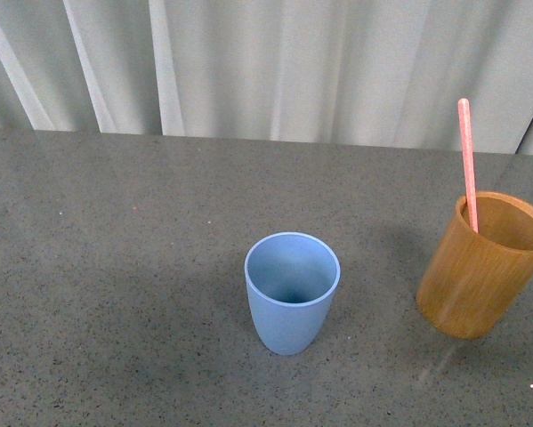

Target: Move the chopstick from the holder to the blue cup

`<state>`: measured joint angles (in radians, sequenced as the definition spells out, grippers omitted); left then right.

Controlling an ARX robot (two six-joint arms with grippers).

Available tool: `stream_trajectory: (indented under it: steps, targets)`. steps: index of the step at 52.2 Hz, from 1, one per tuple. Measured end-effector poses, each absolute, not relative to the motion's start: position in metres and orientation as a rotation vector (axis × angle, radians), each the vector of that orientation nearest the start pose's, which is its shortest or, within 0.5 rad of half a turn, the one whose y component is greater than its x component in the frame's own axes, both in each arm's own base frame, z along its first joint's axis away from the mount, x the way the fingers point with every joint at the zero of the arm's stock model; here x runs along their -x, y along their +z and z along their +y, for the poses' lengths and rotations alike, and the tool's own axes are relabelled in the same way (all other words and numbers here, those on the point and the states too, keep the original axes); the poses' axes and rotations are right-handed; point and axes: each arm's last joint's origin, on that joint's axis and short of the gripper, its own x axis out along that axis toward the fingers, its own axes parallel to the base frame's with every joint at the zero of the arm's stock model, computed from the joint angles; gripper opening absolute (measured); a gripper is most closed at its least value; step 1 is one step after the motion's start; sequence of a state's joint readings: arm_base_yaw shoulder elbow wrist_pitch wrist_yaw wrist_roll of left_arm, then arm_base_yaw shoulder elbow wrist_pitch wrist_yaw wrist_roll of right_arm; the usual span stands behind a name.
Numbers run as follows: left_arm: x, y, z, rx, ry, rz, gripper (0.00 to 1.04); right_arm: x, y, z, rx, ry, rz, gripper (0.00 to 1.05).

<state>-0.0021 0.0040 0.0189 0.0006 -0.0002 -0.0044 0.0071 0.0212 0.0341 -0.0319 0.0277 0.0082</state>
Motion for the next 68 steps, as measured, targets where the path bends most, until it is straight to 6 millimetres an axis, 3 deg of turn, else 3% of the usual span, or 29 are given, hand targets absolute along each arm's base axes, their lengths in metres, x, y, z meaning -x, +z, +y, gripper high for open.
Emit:
stream_trajectory:
  steps: [5,8,10,22,30,53,68]
  targets:
    - [-0.097,0.170,0.000,0.004,-0.001,-0.016,0.92,-0.102,0.168,-0.002,-0.004,-0.109,0.325,0.95]
    - [-0.097,0.170,0.000,0.004,-0.002,-0.017,1.00,-0.111,0.164,-0.003,0.006,-0.109,0.392,0.95]
    - [-0.097,0.170,0.000,0.004,-0.002,-0.016,0.99,-0.116,0.163,-0.004,0.009,-0.097,0.407,0.95]
    - [-0.097,0.170,0.000,0.004,-0.002,-0.016,0.98,-0.175,0.163,-0.010,0.026,-0.016,0.355,0.95]
    - [-0.097,0.170,0.000,0.004,-0.002,-0.016,0.98,-0.207,0.157,-0.004,0.027,0.038,0.357,0.95]
    - [-0.097,0.170,0.000,0.004,-0.002,-0.016,0.98,-0.275,0.153,0.041,0.044,0.180,0.347,0.95]
    - [-0.097,0.170,0.000,0.004,-0.002,-0.016,0.98,-0.301,0.149,0.053,0.037,0.204,0.342,0.95]
